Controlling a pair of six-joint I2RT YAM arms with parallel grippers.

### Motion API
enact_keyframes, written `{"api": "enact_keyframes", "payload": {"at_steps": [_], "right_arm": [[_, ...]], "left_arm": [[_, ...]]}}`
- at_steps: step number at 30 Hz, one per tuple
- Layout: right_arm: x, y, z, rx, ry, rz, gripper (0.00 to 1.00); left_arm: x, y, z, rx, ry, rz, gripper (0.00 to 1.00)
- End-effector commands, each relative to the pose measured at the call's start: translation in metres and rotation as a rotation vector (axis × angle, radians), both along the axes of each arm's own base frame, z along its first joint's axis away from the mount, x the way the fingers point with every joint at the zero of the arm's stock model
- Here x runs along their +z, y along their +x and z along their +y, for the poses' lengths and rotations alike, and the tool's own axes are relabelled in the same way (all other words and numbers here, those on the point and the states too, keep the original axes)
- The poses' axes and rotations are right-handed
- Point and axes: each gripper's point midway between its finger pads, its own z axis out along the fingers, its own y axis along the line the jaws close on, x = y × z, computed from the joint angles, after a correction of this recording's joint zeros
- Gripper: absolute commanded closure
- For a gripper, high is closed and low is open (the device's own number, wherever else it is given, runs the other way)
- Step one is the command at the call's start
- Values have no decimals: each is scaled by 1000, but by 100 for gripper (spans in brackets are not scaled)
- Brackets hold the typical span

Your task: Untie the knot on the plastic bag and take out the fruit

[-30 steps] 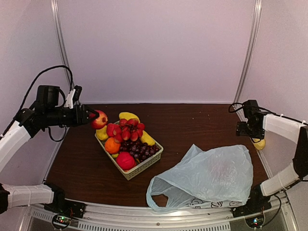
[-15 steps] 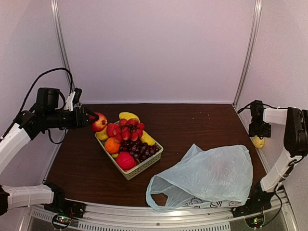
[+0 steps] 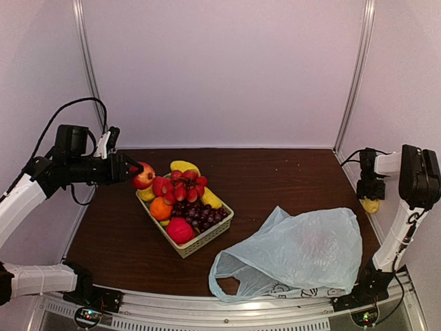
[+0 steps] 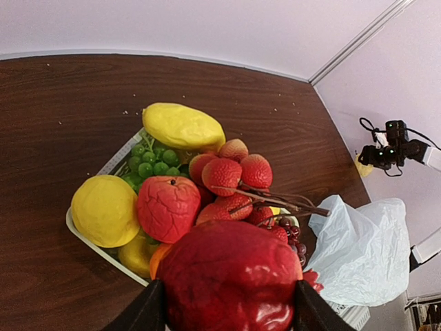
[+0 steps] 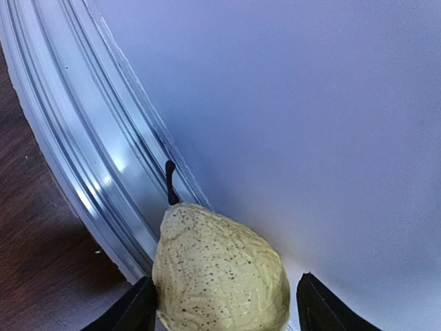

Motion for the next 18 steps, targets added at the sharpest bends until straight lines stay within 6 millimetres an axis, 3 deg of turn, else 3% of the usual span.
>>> {"api": "enact_keyframes", "payload": {"at_steps": [1, 8, 14, 18], "right_arm": [[-5, 0, -14, -26, 4, 6, 34], [2, -2, -12, -27, 26, -18, 56], [47, -5, -8, -28, 26, -114, 60], [78, -3, 14, 21, 89, -214, 62]], "left_arm": [[16, 2, -4, -6, -26, -40, 55], [20, 3, -4, -9, -26, -51, 55], [27, 1, -11, -65, -32, -70, 55], [29, -1, -14, -83, -32, -78, 55]]}}
